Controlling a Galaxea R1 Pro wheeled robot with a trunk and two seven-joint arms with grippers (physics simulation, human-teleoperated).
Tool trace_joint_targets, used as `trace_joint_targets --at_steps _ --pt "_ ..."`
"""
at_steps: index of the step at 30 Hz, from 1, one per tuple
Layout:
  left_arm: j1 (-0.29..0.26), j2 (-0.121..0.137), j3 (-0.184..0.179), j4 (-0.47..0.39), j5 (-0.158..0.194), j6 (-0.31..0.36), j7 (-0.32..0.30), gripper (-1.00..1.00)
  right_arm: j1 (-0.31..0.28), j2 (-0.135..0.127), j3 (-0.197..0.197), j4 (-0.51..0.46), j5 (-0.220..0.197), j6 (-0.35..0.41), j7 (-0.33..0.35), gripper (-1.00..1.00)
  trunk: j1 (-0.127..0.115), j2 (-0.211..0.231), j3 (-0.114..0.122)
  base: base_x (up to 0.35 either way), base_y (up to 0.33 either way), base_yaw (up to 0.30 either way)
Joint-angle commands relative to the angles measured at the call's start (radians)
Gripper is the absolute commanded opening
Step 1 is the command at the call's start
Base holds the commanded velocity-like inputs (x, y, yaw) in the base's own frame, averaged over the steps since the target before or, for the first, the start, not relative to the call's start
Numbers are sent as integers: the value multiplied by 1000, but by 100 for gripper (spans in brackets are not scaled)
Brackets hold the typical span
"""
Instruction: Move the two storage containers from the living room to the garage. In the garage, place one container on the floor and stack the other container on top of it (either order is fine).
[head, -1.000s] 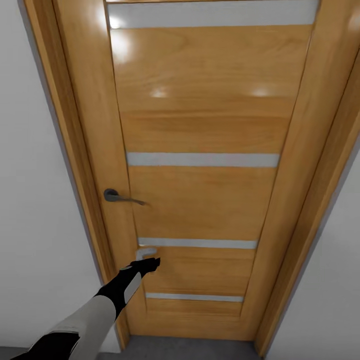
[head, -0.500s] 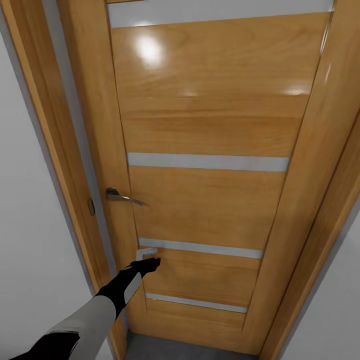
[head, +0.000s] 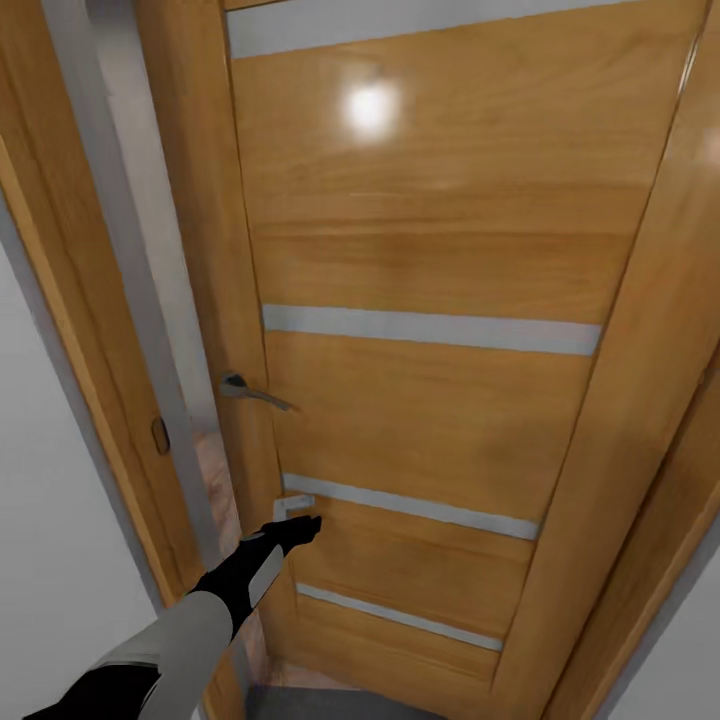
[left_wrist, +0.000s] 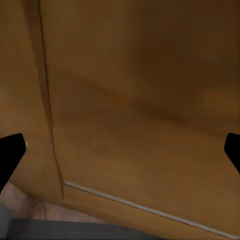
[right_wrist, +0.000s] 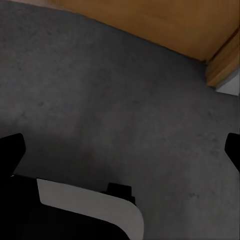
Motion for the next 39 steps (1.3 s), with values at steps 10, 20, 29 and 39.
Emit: trace_joint_targets --at_steps 10,20,29,39 --pt "-1 0 5 -4 3 5 4 100 -2 0 0 4 6 -6 -2 100 1 -1 -1 158 0 0" --pt "-1 0 5 -4 3 5 4 100 -2 1 0 3 6 -6 -2 100 1 -1 -1 122 0 0" --pt "-1 0 4 -4 3 5 4 100 -2 1 0 3 6 -6 -2 100 1 -1 -1 20 0 0" --pt "-1 0 4 -4 2 4 4 100 -2 1 0 4 6 -6 -2 100 1 -1 -1 203 0 0"
